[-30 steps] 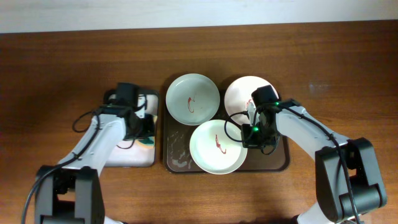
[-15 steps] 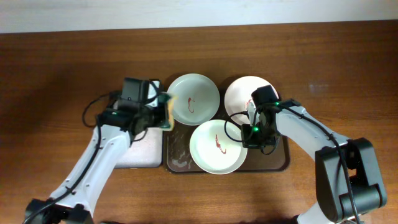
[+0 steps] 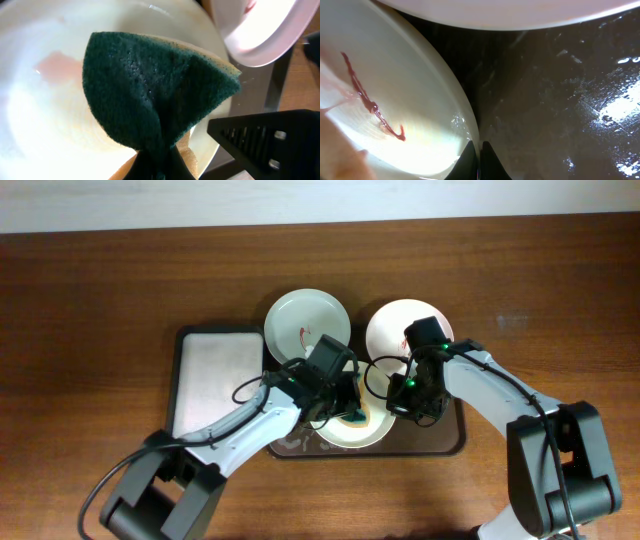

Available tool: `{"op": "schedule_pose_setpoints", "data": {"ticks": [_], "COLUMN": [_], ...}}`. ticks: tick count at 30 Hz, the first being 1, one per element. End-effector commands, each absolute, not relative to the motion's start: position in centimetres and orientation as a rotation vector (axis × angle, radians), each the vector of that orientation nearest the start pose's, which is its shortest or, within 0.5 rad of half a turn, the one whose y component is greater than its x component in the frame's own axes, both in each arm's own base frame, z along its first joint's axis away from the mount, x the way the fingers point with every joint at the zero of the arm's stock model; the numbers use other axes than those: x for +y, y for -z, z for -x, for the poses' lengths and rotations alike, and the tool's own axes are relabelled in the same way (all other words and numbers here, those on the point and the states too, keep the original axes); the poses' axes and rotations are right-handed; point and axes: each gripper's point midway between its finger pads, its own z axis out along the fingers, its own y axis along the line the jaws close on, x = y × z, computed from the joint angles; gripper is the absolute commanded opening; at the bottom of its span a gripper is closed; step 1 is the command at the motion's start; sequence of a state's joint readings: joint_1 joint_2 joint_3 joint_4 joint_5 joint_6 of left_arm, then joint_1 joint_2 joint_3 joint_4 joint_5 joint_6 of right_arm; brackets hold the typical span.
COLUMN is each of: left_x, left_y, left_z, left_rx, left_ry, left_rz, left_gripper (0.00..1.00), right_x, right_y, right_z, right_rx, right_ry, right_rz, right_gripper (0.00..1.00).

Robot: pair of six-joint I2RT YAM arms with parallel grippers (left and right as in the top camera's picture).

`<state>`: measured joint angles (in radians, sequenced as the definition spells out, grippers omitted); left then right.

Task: Clean dirty plates on tray and stack at the side
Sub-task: 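Scrub the bottom pale-green plate with the sponge in the left gripper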

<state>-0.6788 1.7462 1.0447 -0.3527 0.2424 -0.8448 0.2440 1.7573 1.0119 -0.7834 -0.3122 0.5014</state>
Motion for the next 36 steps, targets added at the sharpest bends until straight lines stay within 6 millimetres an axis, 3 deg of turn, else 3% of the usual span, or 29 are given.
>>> {"op": "schedule_pose_setpoints", "data": {"ticks": [1,3,6,8,11,12,15,16,18,22,24,25,28,31,34,36], "left_x": [-30.9,-31.2,-29.7,-26.7,-22.8,-22.4,-24.7,-25.1,-25.7,-28.7,-29.9,-29.7,-29.0,-25.5,-23.1,-22.7], "left_y": [-4.3,-2.9,0.7,1.7,1.9,1.4,-4.6,-7.6,-9.4,-6.1,-3.0,-1.2,0.6,2.4,1.8,-1.6], "left_z": [-29.7,-29.9,-29.9,-30.5,-30.9,-30.9,-31.5,-31.8,-32.5,-33.1,-33.2,-32.9,-32.5,-30.4,-29.2,-29.6], "left_rx": [2.814,2.808,2.853,2.834,2.84,2.848,2.776,2.707,2.64,2.652,2.676,2.714,2.759,2.896,2.996,2.971], "left_ry": [0.791,0.739,0.574,0.349,0.168,0.176,0.412,0.477,0.531,0.602,0.593,0.562,0.511,0.327,0.243,0.259], "left_rz": [0.161,0.155,0.188,0.234,0.315,0.312,0.066,0.05,0.047,-0.009,-0.033,-0.032,-0.027,0.016,0.07,-0.011], "left_gripper": [0.0,0.0,0.0,0.0,0.0,0.0,0.0,0.0,0.0,0.0,0.0,0.0,0.0,0.0,0.0,0.0], "right_x": [12.6,12.6,12.6,12.6,12.5,12.5,12.5,12.5,12.5,12.5,12.5,12.5,12.5,12.5,12.5,12.5], "right_y": [-1.6,-1.6,-1.6,-1.5,-1.5,-1.5,-1.5,-1.5,-1.5,-1.5,-1.5,-1.5,-1.5,-1.5,-1.5,-1.5], "right_z": [-28.2,-28.3,-28.2,-28.0,-27.9,-27.9,-27.9,-27.9,-27.9,-27.9,-27.8,-27.8,-27.8,-27.7,-27.7,-27.7], "right_rx": [3.144,3.144,3.146,3.154,3.158,3.158,3.158,3.158,3.158,3.158,3.161,3.162,3.163,3.169,3.169,3.169], "right_ry": [-0.498,-0.498,-0.497,-0.493,-0.491,-0.49,-0.49,-0.49,-0.49,-0.491,-0.489,-0.489,-0.489,-0.486,-0.485,-0.485], "right_rz": [-0.413,-0.412,-0.407,-0.404,-0.405,-0.4,-0.398,-0.394,-0.395,-0.395,-0.396,-0.396,-0.397,-0.399,-0.398,-0.398], "right_gripper": [0.04,0.04,0.04,0.04,0.04,0.04,0.04,0.04,0.04,0.04,0.04,0.04,0.04,0.04,0.04,0.04]}}
